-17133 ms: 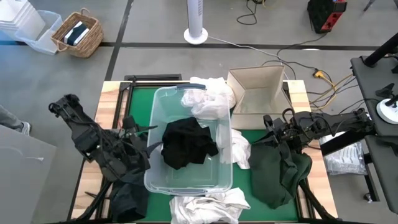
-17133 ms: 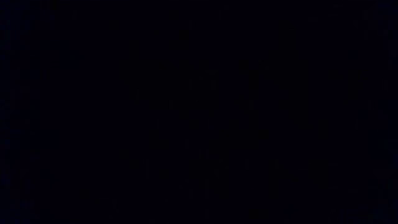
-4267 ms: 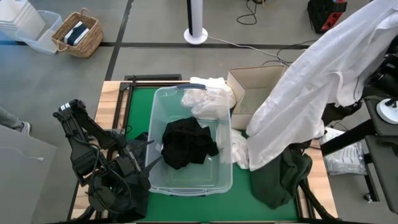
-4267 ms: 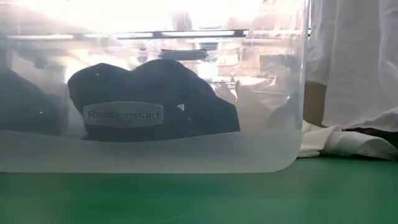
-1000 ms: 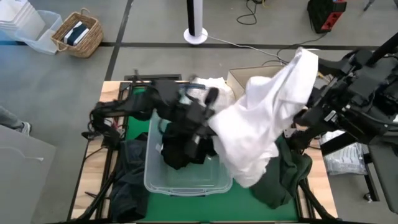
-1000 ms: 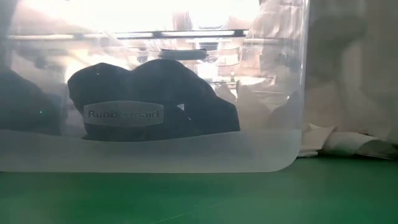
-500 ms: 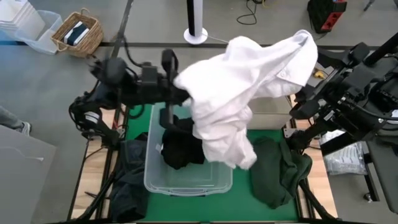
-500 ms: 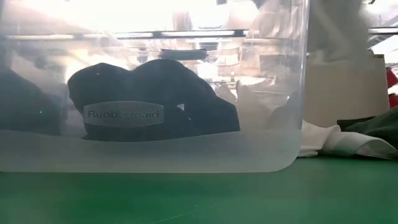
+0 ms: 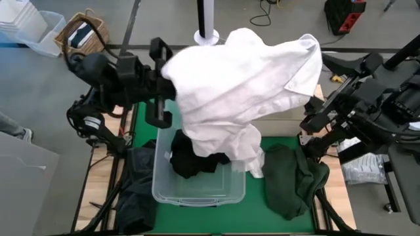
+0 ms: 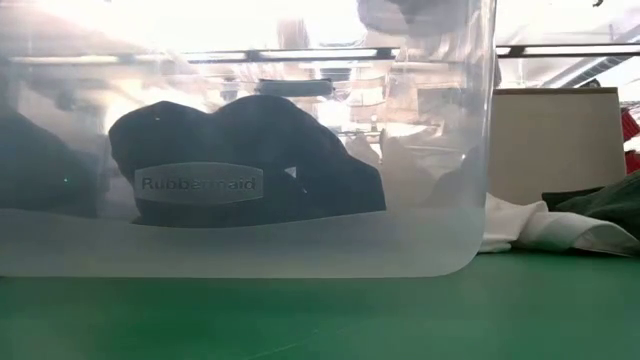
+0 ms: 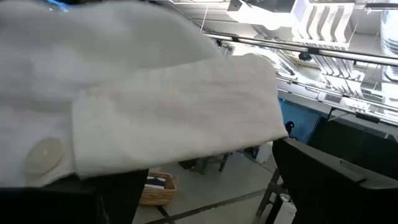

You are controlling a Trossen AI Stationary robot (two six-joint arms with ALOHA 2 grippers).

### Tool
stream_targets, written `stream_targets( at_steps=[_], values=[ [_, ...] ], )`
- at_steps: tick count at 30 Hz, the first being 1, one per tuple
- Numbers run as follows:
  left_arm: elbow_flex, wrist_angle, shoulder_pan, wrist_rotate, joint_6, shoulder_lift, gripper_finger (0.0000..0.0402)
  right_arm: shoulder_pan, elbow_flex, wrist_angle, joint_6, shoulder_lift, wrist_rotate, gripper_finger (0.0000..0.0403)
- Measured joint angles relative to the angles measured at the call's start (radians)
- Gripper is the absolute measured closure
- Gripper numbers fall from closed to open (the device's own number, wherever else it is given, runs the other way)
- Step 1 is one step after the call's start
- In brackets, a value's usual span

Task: Sort clothes
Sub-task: Put the white polo shirt into the laundry organizer

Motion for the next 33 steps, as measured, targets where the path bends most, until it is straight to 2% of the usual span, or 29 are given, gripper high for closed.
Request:
stream_targets(
  at_steps=[5,14,20,22,27,33],
  values=[
    [0.000,0.058,0.000,-0.003,0.014,-0.008,0.0401,-0.008,-0.066,0.001,0.007,-0.003,0.002,0.0086],
    [0.000,0.062,0.000,-0.039,0.021,-0.036,0.0401,-0.056,-0.251,0.000,0.023,-0.004,0.006,0.0101],
    [0.000,0.067,0.001,-0.273,0.119,-0.048,0.0401,-0.059,-0.333,0.001,0.048,-0.008,-0.006,0.0091],
    [0.000,0.066,0.002,-0.311,0.133,-0.049,0.0401,-0.058,-0.347,0.001,0.068,-0.008,-0.006,0.0084],
    [-0.001,0.057,0.001,-0.307,0.110,-0.025,0.0401,-0.069,-0.373,-0.006,0.153,-0.008,-0.049,0.0062],
    [-0.001,0.049,0.001,-0.302,0.046,0.035,0.0401,-0.089,-0.408,-0.134,0.312,-0.013,-0.135,0.0046]
  ],
)
